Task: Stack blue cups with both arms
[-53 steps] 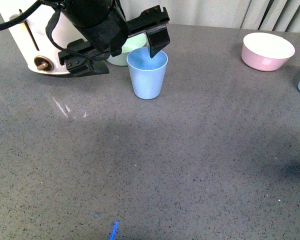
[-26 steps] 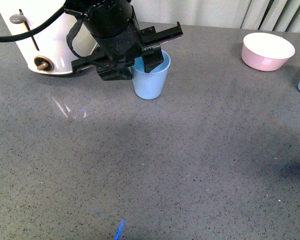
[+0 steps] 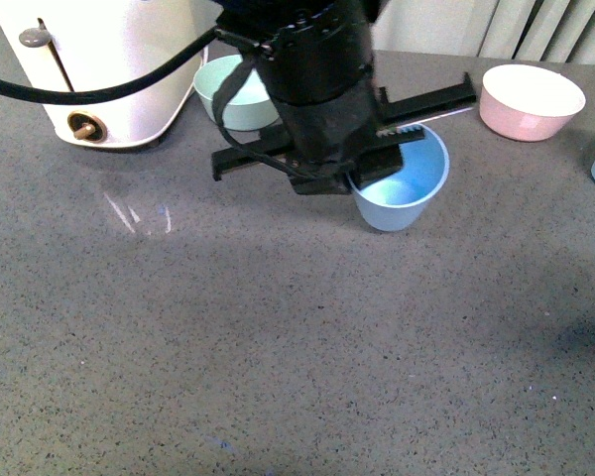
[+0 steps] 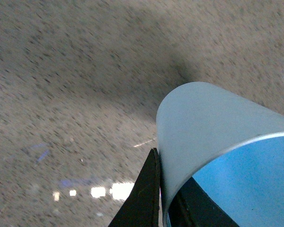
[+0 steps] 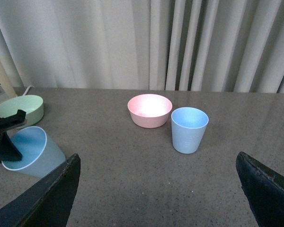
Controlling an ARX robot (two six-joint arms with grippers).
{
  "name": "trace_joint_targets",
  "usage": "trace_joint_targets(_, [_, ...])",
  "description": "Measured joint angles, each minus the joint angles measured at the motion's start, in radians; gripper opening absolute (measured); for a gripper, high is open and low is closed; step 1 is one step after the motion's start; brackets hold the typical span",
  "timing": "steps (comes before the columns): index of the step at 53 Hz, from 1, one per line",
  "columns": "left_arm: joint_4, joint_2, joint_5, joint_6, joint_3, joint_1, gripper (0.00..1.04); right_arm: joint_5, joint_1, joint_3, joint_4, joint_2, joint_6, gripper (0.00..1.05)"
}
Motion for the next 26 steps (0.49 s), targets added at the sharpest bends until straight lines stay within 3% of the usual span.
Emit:
trace_joint_targets(13, [-0.034, 0.010, -0.006, -0.016, 0.016, -0.146, 0.02, 0.000, 0.000, 0.000, 0.000, 0.000, 0.000, 0.96])
trace_joint_targets(26, [-0.063, 0.077, -0.018, -0.023, 0.119, -0.156, 0.02, 0.000, 0.000, 0.000, 0.000, 0.000, 0.000, 0.96])
